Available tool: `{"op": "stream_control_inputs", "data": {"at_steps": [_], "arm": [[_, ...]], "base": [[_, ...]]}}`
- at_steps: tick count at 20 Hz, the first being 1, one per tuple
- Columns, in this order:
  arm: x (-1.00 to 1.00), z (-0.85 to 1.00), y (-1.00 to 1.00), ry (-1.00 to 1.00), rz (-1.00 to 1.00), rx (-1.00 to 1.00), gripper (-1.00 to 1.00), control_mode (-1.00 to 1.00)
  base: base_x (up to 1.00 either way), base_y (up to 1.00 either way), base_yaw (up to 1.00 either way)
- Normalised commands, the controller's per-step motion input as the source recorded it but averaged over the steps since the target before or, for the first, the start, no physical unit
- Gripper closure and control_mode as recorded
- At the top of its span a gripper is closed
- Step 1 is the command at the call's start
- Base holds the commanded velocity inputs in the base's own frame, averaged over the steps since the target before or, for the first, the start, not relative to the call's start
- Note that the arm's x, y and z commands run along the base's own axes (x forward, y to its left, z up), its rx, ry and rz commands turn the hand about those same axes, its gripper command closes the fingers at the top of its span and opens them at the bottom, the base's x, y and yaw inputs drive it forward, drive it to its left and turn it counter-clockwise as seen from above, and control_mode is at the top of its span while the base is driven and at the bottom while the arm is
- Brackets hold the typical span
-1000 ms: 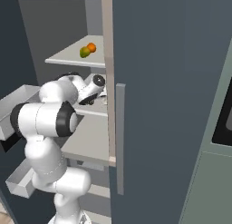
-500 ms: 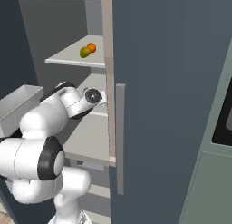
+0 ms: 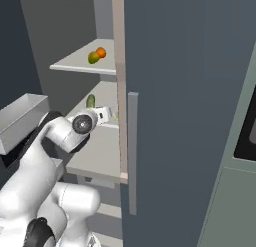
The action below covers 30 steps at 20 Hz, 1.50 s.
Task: Take the cucumber and garlic from the second highest rack and move them to the highest rack where the tangerine and mango are located, to maximize freezer space. Close the freezer door after rearranging.
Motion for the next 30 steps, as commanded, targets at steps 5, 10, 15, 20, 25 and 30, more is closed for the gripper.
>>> {"op": "stream_control_inputs", "data": {"at_steps": [5,10,15,20,25,30], "arm": [[-0.3,0.99,-0.16,0.12,-0.07,-0.17,1.0,-1.0],[-0.05,1.0,-0.12,0.35,-0.01,-0.17,1.0,-1.0],[-0.23,0.89,-0.23,0.36,-0.01,-0.22,1.0,-1.0],[0.0,0.52,-0.13,0.01,-0.06,-0.1,1.0,-1.0],[0.11,0.19,0.0,-0.08,-0.06,-0.01,1.0,-1.0],[0.48,0.0,0.0,-0.06,-0.05,0.0,1.0,-1.0]], "base": [[0.0,0.0,0.0],[0.0,0.0,0.0],[0.0,0.0,0.0],[0.0,0.0,0.0],[0.0,0.0,0.0],[0.0,0.0,0.0]]}}
